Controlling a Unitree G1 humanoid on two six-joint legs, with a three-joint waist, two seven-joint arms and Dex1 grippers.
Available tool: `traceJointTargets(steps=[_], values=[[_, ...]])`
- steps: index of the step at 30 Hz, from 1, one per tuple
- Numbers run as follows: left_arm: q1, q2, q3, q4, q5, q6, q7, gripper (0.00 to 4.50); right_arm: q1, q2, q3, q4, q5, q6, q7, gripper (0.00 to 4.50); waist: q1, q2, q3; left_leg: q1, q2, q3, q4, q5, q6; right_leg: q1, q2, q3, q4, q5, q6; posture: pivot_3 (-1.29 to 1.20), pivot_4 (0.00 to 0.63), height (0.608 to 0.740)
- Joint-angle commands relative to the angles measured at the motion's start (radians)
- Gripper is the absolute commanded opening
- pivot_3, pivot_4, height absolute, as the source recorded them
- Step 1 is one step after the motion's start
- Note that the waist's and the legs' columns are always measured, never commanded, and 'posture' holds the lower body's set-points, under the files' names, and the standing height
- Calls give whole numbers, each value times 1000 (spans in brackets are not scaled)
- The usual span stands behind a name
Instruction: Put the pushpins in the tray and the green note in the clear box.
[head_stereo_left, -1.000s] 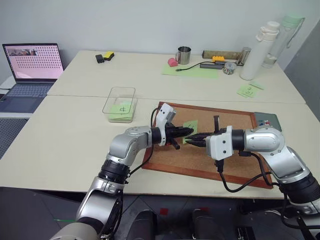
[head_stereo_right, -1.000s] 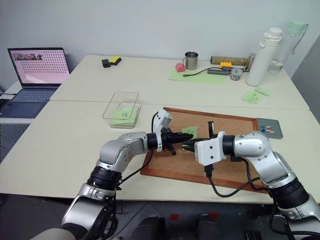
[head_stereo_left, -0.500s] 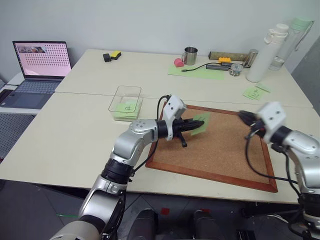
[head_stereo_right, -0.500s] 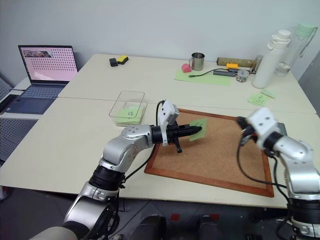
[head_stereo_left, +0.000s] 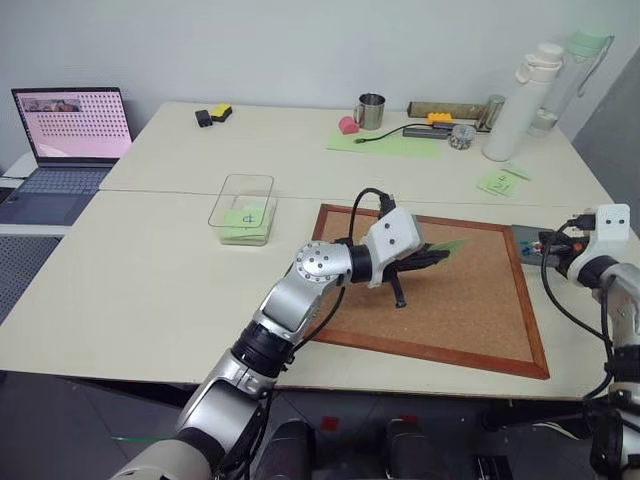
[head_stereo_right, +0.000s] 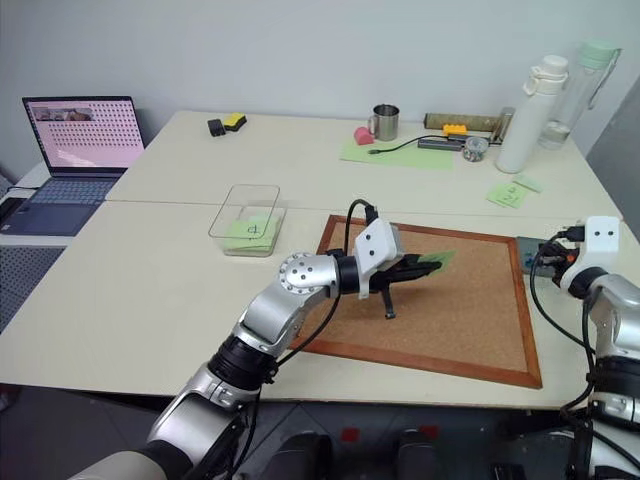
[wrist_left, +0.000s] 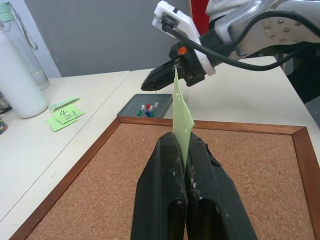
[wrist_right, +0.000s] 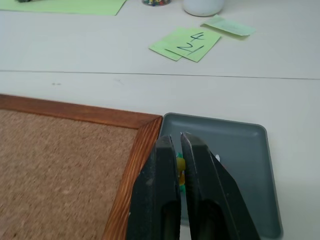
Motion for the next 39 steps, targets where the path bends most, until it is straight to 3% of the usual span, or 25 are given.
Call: traceJointTargets(steps=[1,10,39], values=[[6,3,10,-30,12,-16,11,11,-72,-36,1,163,-9,-96,10,276,0,0,0,0,0,0,0,0,0,0,0,0,0,0,0,0,150,740],[38,19,17,-77,9,16,17,0,-148,-71,27,356,-21,-235,27,2176,-9,0,0,0,0,0,0,0,0,0,0,0,0,0,0,0,150,740],[29,17,23,-71,15,32,19,0,-185,-80,46,440,-18,-326,63,2176,-16,0,0,0,0,0,0,0,0,0,0,0,0,0,0,0,150,740]])
